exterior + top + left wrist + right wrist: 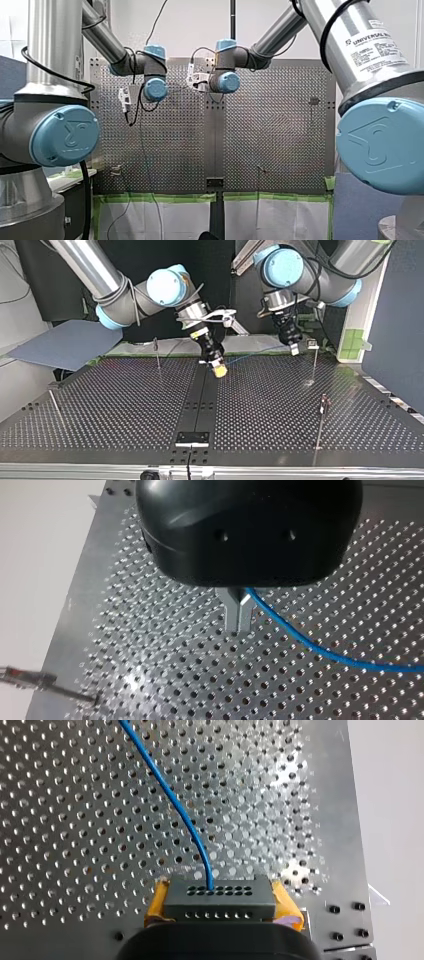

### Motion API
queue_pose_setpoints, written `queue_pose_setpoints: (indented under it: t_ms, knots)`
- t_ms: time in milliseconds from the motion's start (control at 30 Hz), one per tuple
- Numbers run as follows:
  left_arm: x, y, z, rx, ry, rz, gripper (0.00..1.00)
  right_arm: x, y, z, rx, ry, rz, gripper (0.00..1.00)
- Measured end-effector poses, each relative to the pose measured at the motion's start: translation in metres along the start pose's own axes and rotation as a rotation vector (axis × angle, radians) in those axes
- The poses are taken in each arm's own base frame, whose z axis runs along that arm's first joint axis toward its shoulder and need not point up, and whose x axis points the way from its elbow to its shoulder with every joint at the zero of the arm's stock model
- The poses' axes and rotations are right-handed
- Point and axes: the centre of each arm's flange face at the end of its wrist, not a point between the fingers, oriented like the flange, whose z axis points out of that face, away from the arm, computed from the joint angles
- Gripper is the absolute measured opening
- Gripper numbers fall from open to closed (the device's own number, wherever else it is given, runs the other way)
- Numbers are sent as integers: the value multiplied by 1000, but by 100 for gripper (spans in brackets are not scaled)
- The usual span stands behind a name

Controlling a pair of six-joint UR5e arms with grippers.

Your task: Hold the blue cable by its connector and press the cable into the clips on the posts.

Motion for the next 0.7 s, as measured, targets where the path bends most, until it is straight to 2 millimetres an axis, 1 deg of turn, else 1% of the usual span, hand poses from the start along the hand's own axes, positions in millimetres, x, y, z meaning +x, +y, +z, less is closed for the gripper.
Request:
queue_pose_setpoints:
  t_ms: [133,233,500,600,700]
  knots:
    - [-8,7,7,0,-5,-13,0,-1,-6,4,10,2,2,0]
    - [-17,13,12,1,-16,-23,0,1,-10,7,17,10,5,0]
    - [-56,28,31,6,-60,-48,0,16,-22,14,36,38,10,0]
    - [-67,32,42,8,-69,-49,0,22,-26,17,41,47,11,0]
    - [-74,37,52,9,-77,-49,0,29,-30,19,46,56,11,0]
